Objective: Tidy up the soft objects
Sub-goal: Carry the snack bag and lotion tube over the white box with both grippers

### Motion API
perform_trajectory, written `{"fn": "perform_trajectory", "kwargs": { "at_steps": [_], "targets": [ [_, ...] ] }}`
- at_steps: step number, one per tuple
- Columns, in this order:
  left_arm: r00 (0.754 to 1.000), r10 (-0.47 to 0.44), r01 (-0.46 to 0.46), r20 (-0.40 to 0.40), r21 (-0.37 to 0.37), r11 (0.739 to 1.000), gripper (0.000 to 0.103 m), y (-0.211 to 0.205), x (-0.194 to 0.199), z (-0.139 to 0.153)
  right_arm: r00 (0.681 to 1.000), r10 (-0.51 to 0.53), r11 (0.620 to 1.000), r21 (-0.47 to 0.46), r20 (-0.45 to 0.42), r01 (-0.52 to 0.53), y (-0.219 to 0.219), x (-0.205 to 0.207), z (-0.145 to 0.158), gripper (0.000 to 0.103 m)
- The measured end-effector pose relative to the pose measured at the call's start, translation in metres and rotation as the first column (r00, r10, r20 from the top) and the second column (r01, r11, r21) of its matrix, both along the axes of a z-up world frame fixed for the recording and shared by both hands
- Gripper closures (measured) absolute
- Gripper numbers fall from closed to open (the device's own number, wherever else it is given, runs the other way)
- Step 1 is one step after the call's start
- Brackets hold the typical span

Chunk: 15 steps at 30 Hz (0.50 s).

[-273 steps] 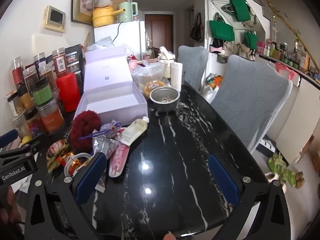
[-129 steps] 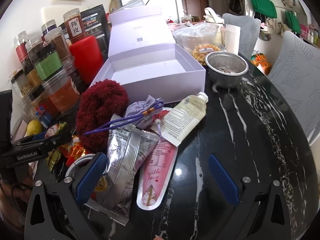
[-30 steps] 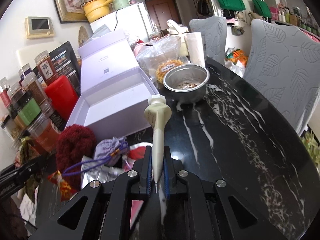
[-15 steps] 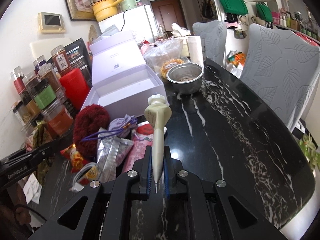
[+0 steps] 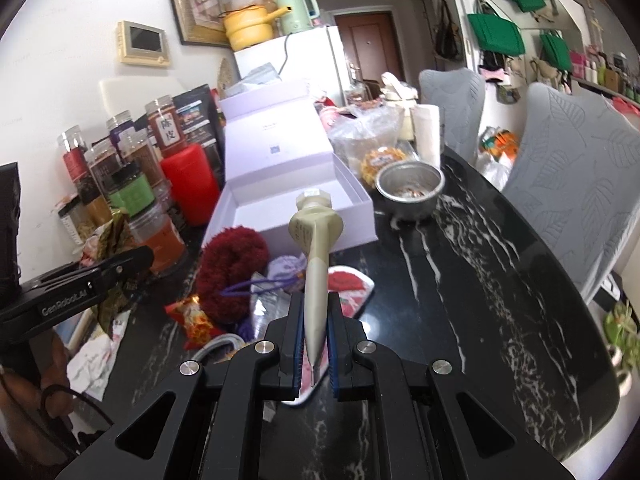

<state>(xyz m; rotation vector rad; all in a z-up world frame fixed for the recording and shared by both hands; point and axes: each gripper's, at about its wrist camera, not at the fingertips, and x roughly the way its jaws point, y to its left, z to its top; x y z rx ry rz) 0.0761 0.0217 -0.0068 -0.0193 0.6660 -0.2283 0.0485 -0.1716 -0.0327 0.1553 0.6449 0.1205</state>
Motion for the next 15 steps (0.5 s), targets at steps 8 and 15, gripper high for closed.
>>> {"fn": "perform_trajectory", "kwargs": {
  "at_steps": [8,15],
  "targets": [
    [0.998,0.022,-0.023,0.066,0.006,1.0,0.054,0.003,0.024,0.026,0.996,0.083,0.997,-0.006,0.04,-0.083,0.01,0.026,0.021,0.093],
    [0.989,0.022,-0.022,0.144,0.0,1.0,0.054,-0.003,0.051,0.057,0.985,0.149,0.989,-0.012,0.089,-0.148,0.015,0.061,0.049,0.093]
  ]
}}
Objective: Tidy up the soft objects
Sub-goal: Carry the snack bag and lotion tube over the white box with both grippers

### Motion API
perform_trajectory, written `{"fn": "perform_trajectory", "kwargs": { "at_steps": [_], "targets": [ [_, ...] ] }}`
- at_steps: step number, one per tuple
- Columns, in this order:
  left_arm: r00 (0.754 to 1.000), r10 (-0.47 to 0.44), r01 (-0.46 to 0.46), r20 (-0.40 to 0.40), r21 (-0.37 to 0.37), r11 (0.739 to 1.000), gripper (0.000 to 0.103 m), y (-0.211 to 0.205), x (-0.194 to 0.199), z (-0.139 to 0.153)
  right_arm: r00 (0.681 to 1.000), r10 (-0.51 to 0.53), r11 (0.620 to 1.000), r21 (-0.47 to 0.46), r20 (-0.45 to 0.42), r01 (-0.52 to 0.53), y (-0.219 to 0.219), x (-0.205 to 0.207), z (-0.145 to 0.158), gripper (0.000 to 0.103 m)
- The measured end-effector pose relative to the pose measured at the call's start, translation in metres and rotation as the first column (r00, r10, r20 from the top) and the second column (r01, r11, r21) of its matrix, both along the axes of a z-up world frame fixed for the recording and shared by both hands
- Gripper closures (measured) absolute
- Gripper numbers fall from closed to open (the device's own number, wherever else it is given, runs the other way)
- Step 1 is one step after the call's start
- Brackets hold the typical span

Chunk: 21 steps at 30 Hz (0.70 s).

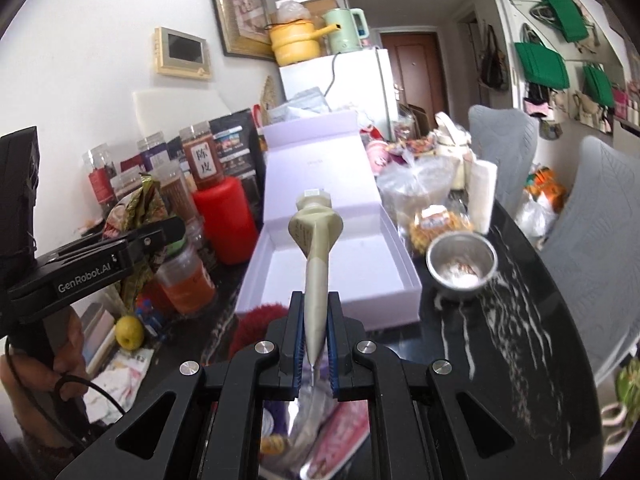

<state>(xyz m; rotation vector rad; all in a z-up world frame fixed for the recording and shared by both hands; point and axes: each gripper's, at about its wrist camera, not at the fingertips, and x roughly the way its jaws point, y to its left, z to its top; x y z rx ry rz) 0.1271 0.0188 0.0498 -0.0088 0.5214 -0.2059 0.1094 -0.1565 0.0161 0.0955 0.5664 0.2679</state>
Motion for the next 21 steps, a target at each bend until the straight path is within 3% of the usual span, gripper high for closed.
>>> {"fn": "perform_trajectory", "kwargs": {
  "at_steps": [12,21],
  "targets": [
    [0.996,-0.003,0.003,0.091,-0.006,1.0,0.054,-0.015,0.049,0.04,0.996,0.041,0.999,-0.033,0.074,-0.039,-0.006,0.05,0.043,0.093],
    [0.993,0.007,-0.008,0.114,0.001,1.0,0.054,-0.023,0.093,0.051,0.989,0.073,0.997,-0.039,0.127,-0.068,-0.002,0.085,0.066,0.093]
  ]
}}
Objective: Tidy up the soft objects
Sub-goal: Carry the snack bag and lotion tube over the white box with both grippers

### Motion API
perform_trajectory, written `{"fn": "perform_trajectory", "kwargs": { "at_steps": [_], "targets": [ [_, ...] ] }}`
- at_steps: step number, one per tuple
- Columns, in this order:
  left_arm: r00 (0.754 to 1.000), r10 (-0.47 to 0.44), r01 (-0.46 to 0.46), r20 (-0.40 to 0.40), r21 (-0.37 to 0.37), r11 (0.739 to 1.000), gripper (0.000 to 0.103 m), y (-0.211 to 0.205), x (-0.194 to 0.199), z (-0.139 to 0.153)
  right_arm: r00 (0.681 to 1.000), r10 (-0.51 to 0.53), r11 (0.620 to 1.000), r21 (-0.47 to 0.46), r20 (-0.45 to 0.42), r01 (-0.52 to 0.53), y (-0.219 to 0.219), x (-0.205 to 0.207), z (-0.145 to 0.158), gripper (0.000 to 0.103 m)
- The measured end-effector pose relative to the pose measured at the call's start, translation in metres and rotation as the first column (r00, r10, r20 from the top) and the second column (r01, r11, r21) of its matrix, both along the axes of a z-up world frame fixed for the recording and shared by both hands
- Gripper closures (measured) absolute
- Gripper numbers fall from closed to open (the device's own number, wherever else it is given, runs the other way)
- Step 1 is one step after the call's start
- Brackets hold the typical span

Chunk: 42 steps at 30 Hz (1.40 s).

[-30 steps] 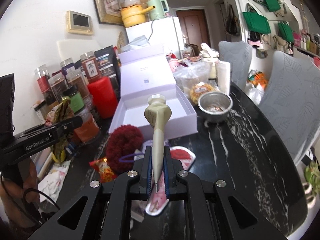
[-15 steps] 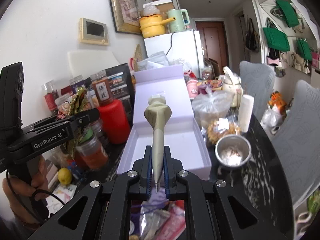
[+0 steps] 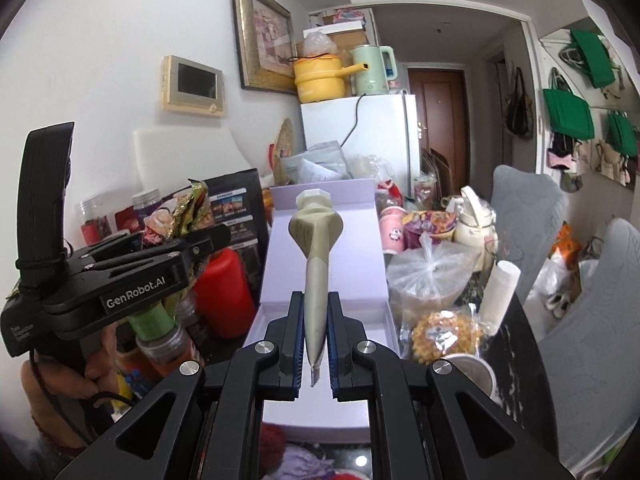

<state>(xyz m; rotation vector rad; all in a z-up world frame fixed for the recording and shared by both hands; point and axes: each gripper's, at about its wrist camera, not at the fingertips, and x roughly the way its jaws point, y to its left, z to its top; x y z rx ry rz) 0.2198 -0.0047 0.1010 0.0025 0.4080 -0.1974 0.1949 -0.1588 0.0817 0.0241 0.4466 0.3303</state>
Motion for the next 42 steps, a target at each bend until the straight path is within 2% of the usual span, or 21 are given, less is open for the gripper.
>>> {"fn": "perform_trajectory", "kwargs": {
  "at_steps": [13,28,33,42],
  "targets": [
    [0.999,-0.004,0.005,-0.039,0.023,1.0,0.054,-0.015,0.055,-0.016,1.0,0.011,1.0,0.009,0.002,-0.011,-0.002,0.06,-0.004,0.093],
    [0.986,0.015,-0.002,-0.164,0.079,0.997,0.054,-0.019,0.096,-0.051,0.991,0.029,1.0,-0.002,-0.132,-0.03,0.002,0.103,-0.043,0.093],
    [0.98,0.03,-0.012,-0.198,0.092,0.996,0.054,-0.02,0.105,-0.06,0.987,0.003,1.0,-0.028,-0.16,-0.008,0.002,0.11,-0.052,0.093],
    [0.952,0.056,-0.021,-0.3,0.12,0.993,0.054,-0.027,0.129,-0.093,0.974,-0.027,0.998,-0.068,-0.223,0.012,0.003,0.127,-0.073,0.093]
  ]
}}
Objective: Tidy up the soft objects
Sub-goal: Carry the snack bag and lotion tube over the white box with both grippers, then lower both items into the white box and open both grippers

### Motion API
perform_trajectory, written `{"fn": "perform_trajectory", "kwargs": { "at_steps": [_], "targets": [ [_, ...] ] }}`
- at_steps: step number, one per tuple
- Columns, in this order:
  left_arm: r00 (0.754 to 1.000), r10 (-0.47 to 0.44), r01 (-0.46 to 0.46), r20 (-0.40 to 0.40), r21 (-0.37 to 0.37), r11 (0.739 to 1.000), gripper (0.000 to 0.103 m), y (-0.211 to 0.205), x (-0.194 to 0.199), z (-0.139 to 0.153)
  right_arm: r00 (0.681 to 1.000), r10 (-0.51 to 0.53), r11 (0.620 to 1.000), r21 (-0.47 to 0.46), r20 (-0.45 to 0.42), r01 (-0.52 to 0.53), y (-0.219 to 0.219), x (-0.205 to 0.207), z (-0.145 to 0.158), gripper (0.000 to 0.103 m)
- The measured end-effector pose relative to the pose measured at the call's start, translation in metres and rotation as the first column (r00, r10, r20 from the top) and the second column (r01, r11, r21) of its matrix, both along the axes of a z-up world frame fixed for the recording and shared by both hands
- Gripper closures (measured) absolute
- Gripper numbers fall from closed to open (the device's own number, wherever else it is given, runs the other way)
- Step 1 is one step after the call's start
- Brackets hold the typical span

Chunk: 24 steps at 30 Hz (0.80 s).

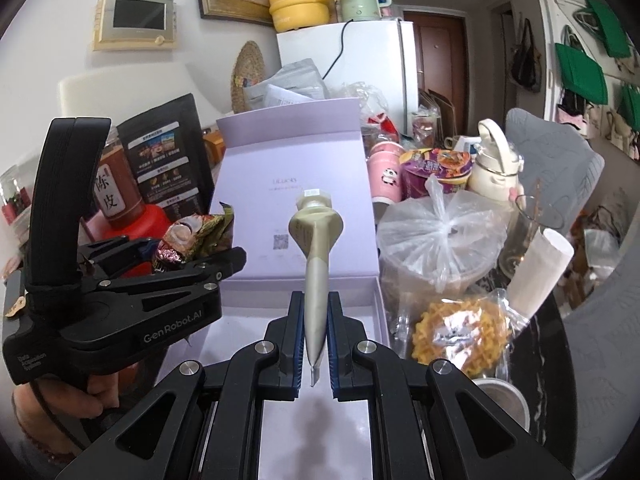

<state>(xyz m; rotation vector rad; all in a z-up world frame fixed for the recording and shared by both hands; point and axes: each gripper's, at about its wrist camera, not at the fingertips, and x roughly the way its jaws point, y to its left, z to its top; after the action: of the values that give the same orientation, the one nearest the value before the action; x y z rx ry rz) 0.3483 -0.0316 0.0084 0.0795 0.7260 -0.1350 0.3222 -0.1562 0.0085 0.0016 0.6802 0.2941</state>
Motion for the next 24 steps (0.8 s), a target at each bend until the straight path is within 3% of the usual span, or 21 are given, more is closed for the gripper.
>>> {"fn": "perform_trajectory", "kwargs": {
  "at_steps": [18,19,20,22,24],
  "targets": [
    [0.982,0.064,-0.052,-0.179,0.071,0.996,0.052,-0.01,0.035,-0.05,0.994,-0.044,0.997,-0.06,-0.098,0.038,-0.001,0.026,-0.035,0.092],
    [0.981,0.066,-0.052,-0.183,0.081,0.995,0.048,-0.01,0.036,-0.05,0.994,-0.048,0.997,-0.065,-0.1,0.042,-0.001,0.027,-0.036,0.089],
    [0.979,0.072,-0.055,-0.189,0.095,0.994,0.046,-0.012,0.037,-0.052,0.993,-0.055,0.996,-0.072,-0.102,0.048,-0.001,0.027,-0.036,0.078],
    [0.976,0.094,-0.071,-0.197,0.119,0.99,0.03,-0.013,0.04,-0.054,0.993,-0.066,0.996,-0.072,-0.101,0.059,-0.002,0.027,-0.035,0.062],
    [0.978,0.101,-0.08,-0.183,0.121,0.989,0.025,-0.012,0.04,-0.052,0.993,-0.068,0.996,-0.069,-0.101,0.061,-0.003,0.027,-0.034,0.061]
  ]
}}
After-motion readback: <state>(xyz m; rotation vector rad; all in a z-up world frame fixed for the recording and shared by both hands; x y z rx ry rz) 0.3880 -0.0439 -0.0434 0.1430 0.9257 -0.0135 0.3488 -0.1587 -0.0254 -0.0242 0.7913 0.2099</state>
